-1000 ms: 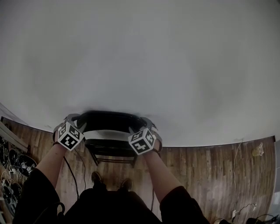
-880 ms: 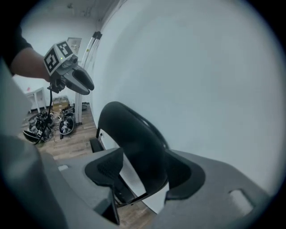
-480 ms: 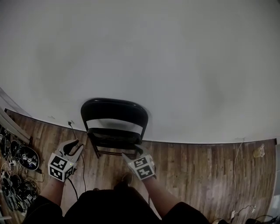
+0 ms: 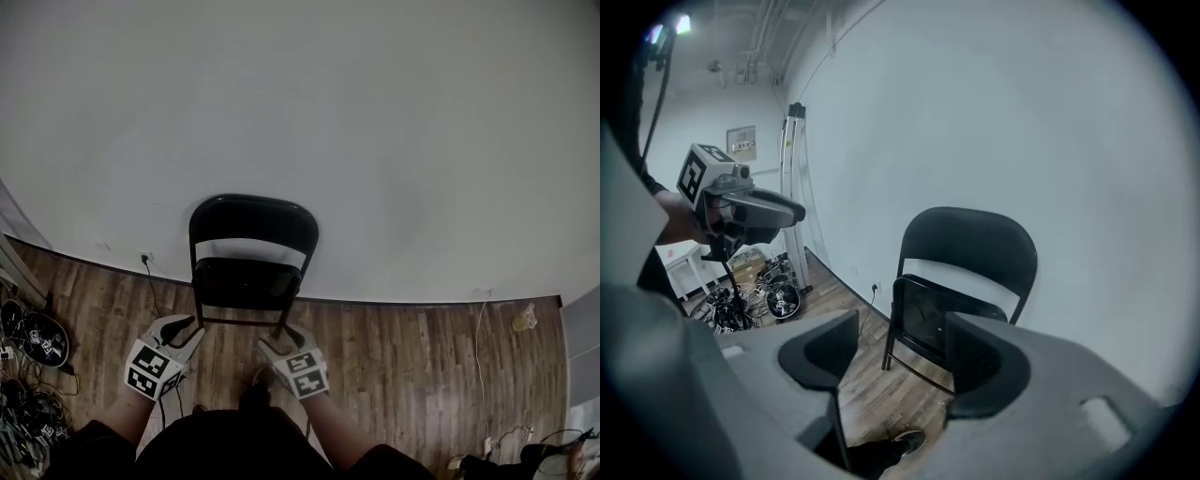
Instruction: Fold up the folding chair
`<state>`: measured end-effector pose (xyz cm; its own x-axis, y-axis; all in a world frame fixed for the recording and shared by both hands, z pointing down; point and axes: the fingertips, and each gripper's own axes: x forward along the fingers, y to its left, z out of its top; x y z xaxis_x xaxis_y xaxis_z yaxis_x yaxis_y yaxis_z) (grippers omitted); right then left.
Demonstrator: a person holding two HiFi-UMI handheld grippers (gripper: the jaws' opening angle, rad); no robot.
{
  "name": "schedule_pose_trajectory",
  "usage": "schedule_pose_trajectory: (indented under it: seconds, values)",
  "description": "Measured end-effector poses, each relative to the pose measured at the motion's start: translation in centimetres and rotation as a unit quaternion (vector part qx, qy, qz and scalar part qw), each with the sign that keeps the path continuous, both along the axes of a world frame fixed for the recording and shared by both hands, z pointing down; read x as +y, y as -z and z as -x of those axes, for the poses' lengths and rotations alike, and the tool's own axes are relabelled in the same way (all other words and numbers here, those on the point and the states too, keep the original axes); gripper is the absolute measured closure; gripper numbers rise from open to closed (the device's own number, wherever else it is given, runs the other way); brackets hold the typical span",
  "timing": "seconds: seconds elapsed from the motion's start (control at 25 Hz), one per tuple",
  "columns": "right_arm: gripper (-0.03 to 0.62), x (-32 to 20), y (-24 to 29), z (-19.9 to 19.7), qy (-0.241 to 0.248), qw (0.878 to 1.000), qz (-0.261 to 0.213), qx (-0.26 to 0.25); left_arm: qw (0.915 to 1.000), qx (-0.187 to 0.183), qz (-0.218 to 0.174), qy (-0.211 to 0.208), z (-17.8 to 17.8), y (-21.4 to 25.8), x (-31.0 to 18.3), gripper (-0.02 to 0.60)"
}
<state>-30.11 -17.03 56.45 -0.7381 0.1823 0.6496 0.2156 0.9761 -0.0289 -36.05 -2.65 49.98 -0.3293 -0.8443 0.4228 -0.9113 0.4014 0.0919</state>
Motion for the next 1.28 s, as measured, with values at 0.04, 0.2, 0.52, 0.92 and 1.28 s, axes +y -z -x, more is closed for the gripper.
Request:
schedule_pose_trajectory:
  seconds: [0.04, 0.2, 0.52, 0.92, 1.28]
  values:
    - [0.307, 0.9, 0.2, -0.9, -0.005, 1.000, -0.003, 0.000, 1.0000, -0.004, -0.006, -0.004, -0.7, 0.2, 0.6, 0.474]
    - [0.307, 4.1, 1.2, -4.0, -0.018, 1.000, -0.010, 0.000, 0.9992, -0.022, -0.021, -0.027, -3.6, 1.3, 2.5, 0.476]
    - [0.307, 7.8, 5.7, -8.7, -0.010, 0.999, -0.003, -0.052, 0.9967, -0.016, -0.051, -0.062, -10.6, 4.0, 3.6, 0.483]
    - [0.395, 9.5, 12.0, -10.9, 0.082, 0.983, 0.074, -0.147, 0.9957, -0.018, -0.071, -0.057, -15.3, 7.6, 1.2, 0.512]
    - [0.530, 9.0, 15.6, -13.7, 0.128, 0.961, 0.143, -0.196, 0.9912, -0.025, -0.090, -0.095, -19.4, 9.5, -3.1, 0.555]
